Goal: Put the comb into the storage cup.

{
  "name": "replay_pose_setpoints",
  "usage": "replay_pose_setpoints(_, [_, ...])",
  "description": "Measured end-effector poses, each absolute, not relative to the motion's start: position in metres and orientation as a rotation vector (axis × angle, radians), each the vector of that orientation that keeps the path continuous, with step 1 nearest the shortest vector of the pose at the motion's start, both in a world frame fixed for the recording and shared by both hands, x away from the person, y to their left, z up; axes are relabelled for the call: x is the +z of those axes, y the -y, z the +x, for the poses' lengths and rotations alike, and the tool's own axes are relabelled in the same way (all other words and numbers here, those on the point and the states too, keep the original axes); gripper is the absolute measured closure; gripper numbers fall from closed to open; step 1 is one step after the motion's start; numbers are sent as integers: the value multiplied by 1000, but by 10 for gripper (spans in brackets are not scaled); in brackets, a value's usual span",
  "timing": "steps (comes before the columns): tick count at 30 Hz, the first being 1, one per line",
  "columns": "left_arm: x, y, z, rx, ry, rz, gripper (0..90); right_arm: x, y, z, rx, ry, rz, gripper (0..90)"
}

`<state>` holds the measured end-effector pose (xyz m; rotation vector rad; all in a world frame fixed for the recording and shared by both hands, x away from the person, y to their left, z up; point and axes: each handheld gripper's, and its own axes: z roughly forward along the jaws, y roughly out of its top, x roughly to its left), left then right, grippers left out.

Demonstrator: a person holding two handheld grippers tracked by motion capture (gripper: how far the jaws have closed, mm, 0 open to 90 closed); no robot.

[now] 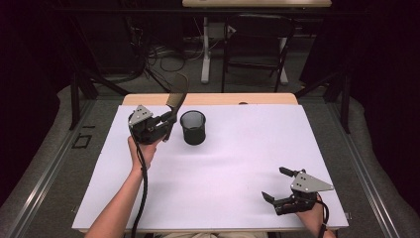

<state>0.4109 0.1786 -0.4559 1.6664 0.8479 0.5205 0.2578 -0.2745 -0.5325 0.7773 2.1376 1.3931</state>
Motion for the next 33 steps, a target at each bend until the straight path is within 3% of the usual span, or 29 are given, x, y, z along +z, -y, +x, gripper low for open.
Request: replay_pose_setpoints(33, [-444, -165, 432, 495, -819, 1646, 723, -533, 275, 258, 1395, -2137, 779, 0])
